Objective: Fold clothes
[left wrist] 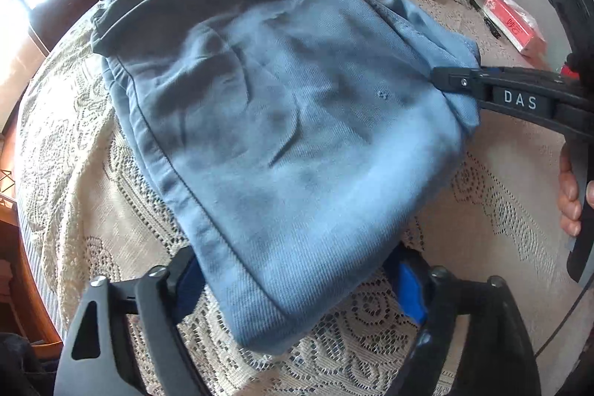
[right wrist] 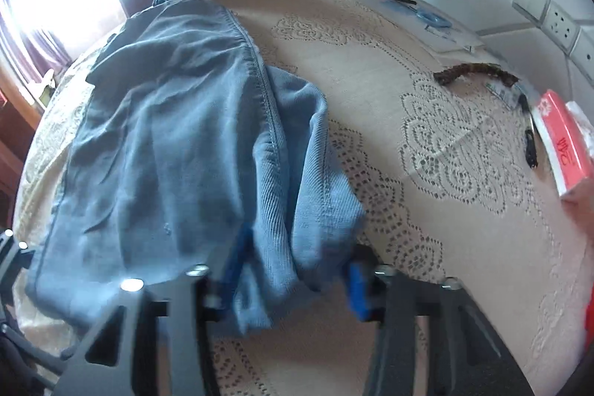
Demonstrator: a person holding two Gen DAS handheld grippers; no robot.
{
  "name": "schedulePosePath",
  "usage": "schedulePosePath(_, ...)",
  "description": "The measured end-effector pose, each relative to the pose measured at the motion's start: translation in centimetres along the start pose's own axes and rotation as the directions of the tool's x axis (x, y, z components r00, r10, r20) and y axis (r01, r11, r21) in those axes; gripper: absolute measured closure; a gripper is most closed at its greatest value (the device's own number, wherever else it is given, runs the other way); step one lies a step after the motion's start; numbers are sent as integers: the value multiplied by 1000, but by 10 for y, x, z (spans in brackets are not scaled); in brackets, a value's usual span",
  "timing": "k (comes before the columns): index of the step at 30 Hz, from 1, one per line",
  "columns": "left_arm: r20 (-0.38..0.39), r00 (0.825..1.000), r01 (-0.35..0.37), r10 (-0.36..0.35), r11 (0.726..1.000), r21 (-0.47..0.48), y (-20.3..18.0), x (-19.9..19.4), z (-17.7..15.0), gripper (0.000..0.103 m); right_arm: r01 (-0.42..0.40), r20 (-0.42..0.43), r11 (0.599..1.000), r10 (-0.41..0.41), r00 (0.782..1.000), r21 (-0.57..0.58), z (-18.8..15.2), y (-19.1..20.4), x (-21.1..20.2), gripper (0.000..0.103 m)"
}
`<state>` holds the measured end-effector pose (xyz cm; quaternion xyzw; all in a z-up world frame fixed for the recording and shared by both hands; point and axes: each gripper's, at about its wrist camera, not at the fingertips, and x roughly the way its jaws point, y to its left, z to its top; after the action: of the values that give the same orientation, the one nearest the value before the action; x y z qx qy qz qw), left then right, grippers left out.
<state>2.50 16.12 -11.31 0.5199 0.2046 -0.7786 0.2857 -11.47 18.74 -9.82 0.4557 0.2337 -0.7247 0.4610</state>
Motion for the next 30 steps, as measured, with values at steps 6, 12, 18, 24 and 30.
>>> schedulePosePath(6,-26,997,66,-66,998,-9,32,-32,-8,87,-121,-35,988,125,992,99,-24,10,-10,90)
schedulePosePath(12,5,994,106,-107,992,73,58,-102,-49,87,-324,24,929,326,945,178,-78,35,-69,91)
schedulePosePath(18,64,993,95,-100,993,77,88,-126,-20,87,-393,73,909,386,920,142,-58,57,-88,91)
schedulePosePath(24,137,982,131,-133,991,19,146,-114,86,87,-355,190,933,338,922,64,54,69,-91,92)
schedulePosePath(30,81,986,156,-148,982,-103,215,-48,194,87,-326,188,942,306,933,84,182,68,-26,91)
